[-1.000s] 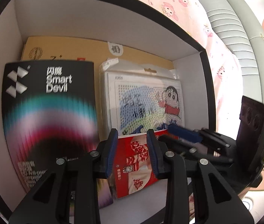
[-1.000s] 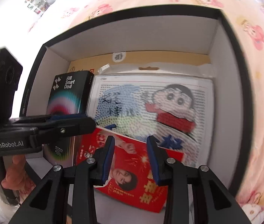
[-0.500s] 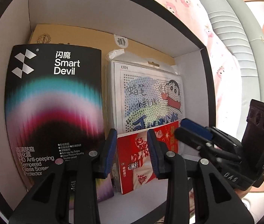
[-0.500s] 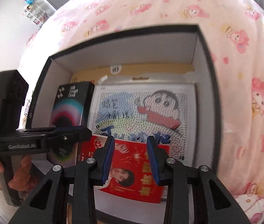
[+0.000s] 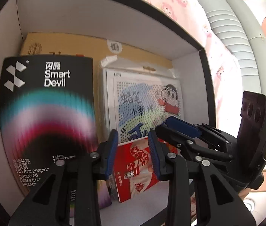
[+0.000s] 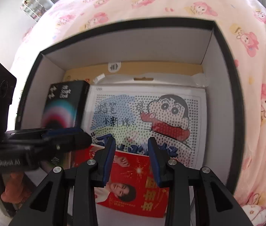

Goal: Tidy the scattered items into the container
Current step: 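Lower the red envelope into the box beside the bead-art kit and open both tools, then move both tools back to the pile and close on the cream printed card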

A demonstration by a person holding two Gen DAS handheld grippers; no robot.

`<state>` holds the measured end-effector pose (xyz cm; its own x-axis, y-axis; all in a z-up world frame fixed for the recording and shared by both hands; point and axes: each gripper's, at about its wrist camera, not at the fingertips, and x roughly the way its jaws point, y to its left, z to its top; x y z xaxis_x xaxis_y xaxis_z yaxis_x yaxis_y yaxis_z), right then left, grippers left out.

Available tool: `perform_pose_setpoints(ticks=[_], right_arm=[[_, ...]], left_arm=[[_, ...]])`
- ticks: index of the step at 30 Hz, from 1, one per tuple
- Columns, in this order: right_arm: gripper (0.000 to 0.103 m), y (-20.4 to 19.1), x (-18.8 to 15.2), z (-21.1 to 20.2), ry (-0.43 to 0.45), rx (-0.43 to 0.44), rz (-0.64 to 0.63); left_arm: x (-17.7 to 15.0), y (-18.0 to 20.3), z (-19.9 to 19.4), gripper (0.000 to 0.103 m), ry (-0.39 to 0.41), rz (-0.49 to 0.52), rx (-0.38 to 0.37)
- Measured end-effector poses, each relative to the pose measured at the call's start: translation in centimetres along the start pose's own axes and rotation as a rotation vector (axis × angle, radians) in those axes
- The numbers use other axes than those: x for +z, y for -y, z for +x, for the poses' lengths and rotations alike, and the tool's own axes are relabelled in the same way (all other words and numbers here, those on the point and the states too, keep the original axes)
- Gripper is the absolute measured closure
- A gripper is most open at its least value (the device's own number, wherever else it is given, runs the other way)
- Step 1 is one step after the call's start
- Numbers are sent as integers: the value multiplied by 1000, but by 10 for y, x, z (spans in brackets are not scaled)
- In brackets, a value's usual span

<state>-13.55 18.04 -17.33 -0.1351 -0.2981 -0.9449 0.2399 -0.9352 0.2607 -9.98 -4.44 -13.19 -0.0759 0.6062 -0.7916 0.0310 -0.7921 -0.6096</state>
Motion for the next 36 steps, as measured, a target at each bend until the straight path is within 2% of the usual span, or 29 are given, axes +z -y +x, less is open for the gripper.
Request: perform_pose_setpoints(ticks=[3, 6, 9, 11, 16, 19, 21, 23, 25, 28, 29, 31, 32, 34, 35, 36], right_arm=[[71, 1, -7, 1, -12, 15, -5], [71, 4, -14, -5, -10, 31, 0], [71, 7, -15, -12, 28, 14, 7], [71, 8, -12, -15, 52, -4, 16], [70, 8, -8, -4, 9, -17, 32], [67, 3, -15, -6, -6, 0, 13], [67, 5, -18, -12, 5, 2, 24], [67, 4, -20, -23, 44, -22, 29], [67, -3, -22, -40, 103, -63, 18], [65, -18, -30, -69, 185, -80, -2], [65, -23, -31, -78, 210, -87, -8], [64, -27, -34, -100, 258, -105, -32], [64, -33, -30, -107, 276, -100, -47], [64, -54, -25, -117, 298, -85, -85], [64, -67, -26, -119, 303, -76, -110], [64, -77, -26, -120, 307, -61, -142]], left_arm=[[-5, -1, -5, 71, -9, -1, -4], [-8, 3, -3, 71, 16, 17, -11], [-4, 6, -5, 71, 39, 28, 29], [-4, 5, -1, 70, 20, 28, 51], [-11, 7, -1, 70, -26, 39, 31], [-14, 8, -5, 70, -20, 53, 18], [-14, 14, -12, 70, 28, 86, 57], [-18, 28, -27, 70, 127, 165, 158], [-27, 45, -45, 69, 210, 238, 204], [-45, 61, -75, 64, 303, 271, 160], [-46, 50, -82, 63, 326, 274, 152], [-54, 59, -98, 61, 373, 286, 163], [-37, 82, -71, 61, 395, 290, 177], [-49, 87, -85, 61, 448, 289, 195], [-48, 79, -59, 61, 468, 283, 196], [-51, 79, -72, 61, 488, 274, 199]])
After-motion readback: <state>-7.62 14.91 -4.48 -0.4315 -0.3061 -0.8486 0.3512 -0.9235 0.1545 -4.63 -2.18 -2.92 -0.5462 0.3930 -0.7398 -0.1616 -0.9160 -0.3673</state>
